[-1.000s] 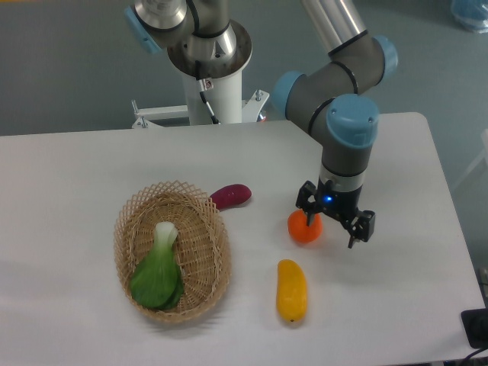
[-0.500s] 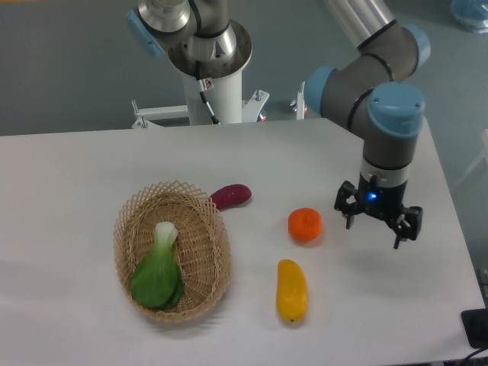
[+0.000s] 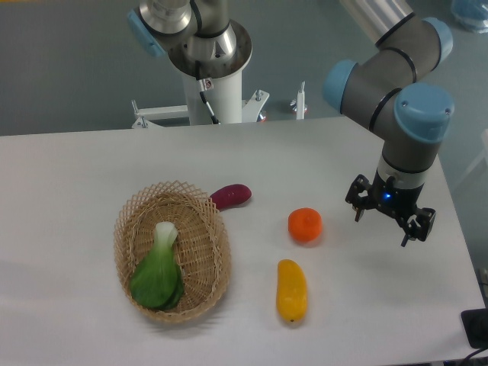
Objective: Place the orange on the table
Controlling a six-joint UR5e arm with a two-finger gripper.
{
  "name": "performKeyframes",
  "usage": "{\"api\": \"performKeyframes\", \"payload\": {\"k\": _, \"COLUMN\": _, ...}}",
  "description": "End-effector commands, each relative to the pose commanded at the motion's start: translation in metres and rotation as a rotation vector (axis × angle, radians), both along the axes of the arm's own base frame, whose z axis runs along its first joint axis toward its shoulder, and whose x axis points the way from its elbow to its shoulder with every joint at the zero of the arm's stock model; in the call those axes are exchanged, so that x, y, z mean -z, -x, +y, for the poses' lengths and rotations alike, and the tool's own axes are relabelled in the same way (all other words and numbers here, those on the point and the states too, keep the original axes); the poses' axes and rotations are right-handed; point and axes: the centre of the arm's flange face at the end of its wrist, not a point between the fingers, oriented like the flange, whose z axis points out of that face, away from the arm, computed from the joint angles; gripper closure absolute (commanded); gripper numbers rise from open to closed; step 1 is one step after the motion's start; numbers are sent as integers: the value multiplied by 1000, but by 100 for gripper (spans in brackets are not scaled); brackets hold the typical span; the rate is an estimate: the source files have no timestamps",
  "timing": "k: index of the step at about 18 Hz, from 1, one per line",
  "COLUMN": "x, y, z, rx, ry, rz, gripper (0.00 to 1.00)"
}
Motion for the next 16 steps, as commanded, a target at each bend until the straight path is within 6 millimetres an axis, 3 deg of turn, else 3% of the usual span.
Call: {"api": "performKeyframes", "payload": {"k": 16, "x": 6, "y": -3, "z": -8, "rx": -8, "ry": 109, "rz": 29, "gripper": 0}}
